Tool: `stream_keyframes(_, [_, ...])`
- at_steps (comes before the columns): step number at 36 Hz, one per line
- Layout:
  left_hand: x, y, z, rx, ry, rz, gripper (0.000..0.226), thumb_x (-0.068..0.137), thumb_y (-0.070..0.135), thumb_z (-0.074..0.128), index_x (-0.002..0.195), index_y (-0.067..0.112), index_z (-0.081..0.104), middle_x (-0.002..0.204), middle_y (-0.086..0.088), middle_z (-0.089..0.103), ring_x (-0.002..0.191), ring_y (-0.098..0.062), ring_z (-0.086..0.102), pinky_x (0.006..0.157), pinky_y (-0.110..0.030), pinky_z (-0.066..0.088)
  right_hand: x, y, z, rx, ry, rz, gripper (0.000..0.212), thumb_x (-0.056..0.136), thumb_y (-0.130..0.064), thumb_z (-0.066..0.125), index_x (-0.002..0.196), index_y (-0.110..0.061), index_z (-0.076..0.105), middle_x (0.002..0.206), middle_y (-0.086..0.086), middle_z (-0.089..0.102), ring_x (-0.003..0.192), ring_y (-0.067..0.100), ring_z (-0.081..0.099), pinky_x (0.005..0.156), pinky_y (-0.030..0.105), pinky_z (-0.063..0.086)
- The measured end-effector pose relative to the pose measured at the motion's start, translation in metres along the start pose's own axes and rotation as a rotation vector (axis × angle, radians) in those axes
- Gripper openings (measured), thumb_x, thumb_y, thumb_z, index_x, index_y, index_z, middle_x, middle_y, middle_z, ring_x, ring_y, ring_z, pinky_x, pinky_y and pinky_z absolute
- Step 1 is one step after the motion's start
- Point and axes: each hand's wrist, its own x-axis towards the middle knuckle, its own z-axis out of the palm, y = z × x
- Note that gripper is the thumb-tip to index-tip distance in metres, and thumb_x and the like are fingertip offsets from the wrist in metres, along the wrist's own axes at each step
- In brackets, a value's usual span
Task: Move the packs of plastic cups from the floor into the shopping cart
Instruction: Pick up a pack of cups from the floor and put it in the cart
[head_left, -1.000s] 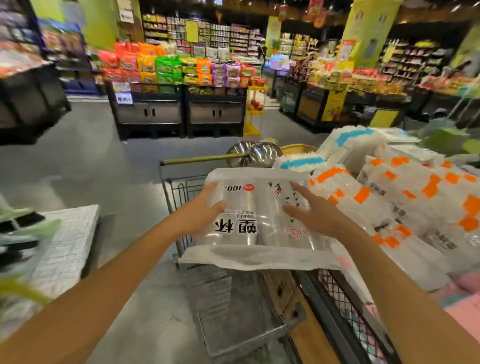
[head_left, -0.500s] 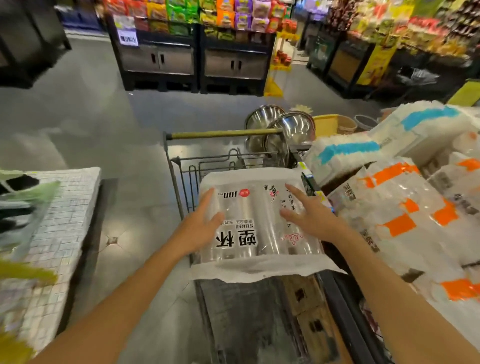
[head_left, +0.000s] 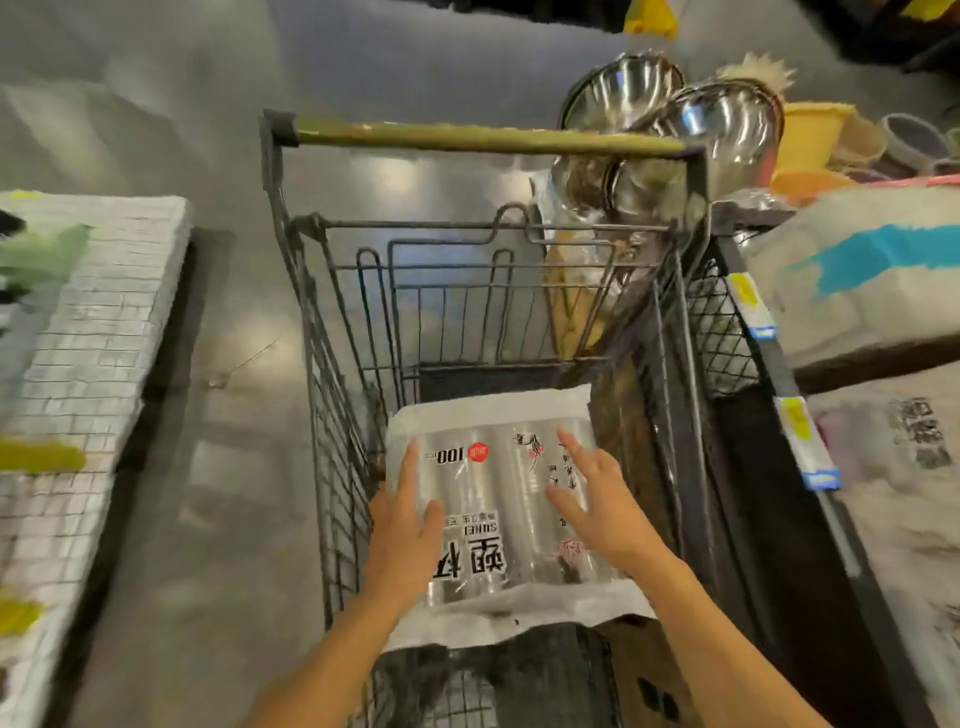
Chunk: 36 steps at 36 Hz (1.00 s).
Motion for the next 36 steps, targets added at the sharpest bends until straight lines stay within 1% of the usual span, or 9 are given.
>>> stream_keyframes(3, [0.023,-0.028,0.028,0.058,0.049,-0.055,0.071,0.100,0.033,0.042,0.140,0.071,-0.002,0.160,0.004,0.016,0.139,-0.021,0.034,0.109,-0.054,0.038,0.024,0.033,0.032,0.049,-0.031,0.018,0.065,0.099,-0.045,0.054,0.153,-0.054,0.019,0.155,-0.013,0.019,0.147,0.026,0.025,0.112,0.042,0.035])
stream_keyframes(5, [0.036,-0.046,0.045,0.102,0.082,-0.096,0.069,0.100,0.037,0.038,0.139,0.072,-0.006,0.150,-0.001,0.026,0.122,-0.019,0.044,0.105,-0.048,0.041,0.037,0.054,0.055,0.045,-0.067,0.066,0.063,0.102,-0.040,0.052,0.153,-0.052,0.017,0.153,-0.024,0.013,0.153,0.025,0.005,0.122,0.047,0.018])
stream_keyframes(9, [0.062,-0.087,0.078,0.236,0.085,-0.173,0.067,0.099,0.045,0.033,0.137,0.072,-0.016,0.144,-0.009,0.032,0.108,-0.025,0.051,0.086,-0.042,0.047,0.066,0.085,0.092,0.071,-0.067,0.124,0.062,0.104,-0.037,0.048,0.149,-0.054,0.009,0.151,-0.031,0.018,0.147,0.012,0.020,0.123,0.048,0.015])
stream_keyframes(11, [0.073,-0.104,0.090,0.243,0.059,-0.194,0.066,0.100,0.046,0.032,0.137,0.070,-0.019,0.149,-0.010,0.027,0.106,-0.027,0.054,0.076,-0.039,0.049,0.083,0.096,0.106,0.037,-0.055,0.157,0.063,0.105,-0.026,0.049,0.153,-0.044,0.011,0.161,-0.012,0.019,0.150,0.019,0.018,0.124,0.044,0.014])
stream_keyframes(15, [0.100,-0.129,0.103,0.272,0.030,-0.217,0.068,0.101,0.042,0.034,0.139,0.069,-0.016,0.152,-0.023,0.027,0.134,-0.040,0.035,0.101,-0.063,0.039,0.107,0.126,0.137,-0.035,-0.067,0.172,0.069,0.102,-0.044,0.043,0.156,-0.048,0.000,0.166,-0.003,0.002,0.153,0.024,0.006,0.123,0.043,0.011])
stream_keyframes(19, [0.108,-0.146,0.112,0.261,-0.007,-0.276,0.066,0.103,0.044,0.030,0.138,0.067,-0.021,0.166,-0.005,-0.002,0.152,-0.029,0.000,0.116,-0.064,0.014,0.116,0.140,0.154,0.000,-0.079,0.218,0.073,0.099,-0.054,0.047,0.148,-0.063,-0.006,0.166,-0.004,-0.014,0.154,0.025,-0.004,0.119,0.046,0.020])
stream_keyframes(27, [0.117,-0.152,0.113,0.392,-0.034,-0.282,0.070,0.101,0.046,0.029,0.141,0.059,-0.027,0.159,-0.013,0.015,0.142,-0.034,0.025,0.112,-0.059,0.023,0.120,0.138,0.154,-0.087,-0.124,0.300,0.072,0.097,-0.063,0.040,0.138,-0.072,-0.019,0.165,0.004,-0.023,0.142,0.039,0.037,0.107,0.046,0.042])
stream_keyframes(32, [0.112,-0.125,0.096,0.436,-0.092,-0.329,0.070,0.101,0.051,0.029,0.142,0.057,-0.028,0.163,-0.009,-0.017,0.151,-0.036,0.001,0.118,-0.058,0.016,0.114,0.113,0.134,-0.169,-0.194,0.283,0.070,0.102,-0.056,0.036,0.143,-0.066,-0.019,0.162,0.001,-0.032,0.150,0.034,0.022,0.111,0.051,0.036])
stream_keyframes(36, [0.097,-0.066,0.063,0.537,-0.098,-0.237,0.067,0.100,0.049,0.034,0.153,0.046,-0.007,0.164,-0.004,-0.014,0.151,-0.030,0.005,0.118,-0.048,0.020,0.099,0.075,0.096,-0.141,-0.155,0.245,0.067,0.102,-0.056,0.038,0.149,-0.060,-0.010,0.163,-0.008,-0.027,0.153,0.028,-0.001,0.119,0.055,0.021])
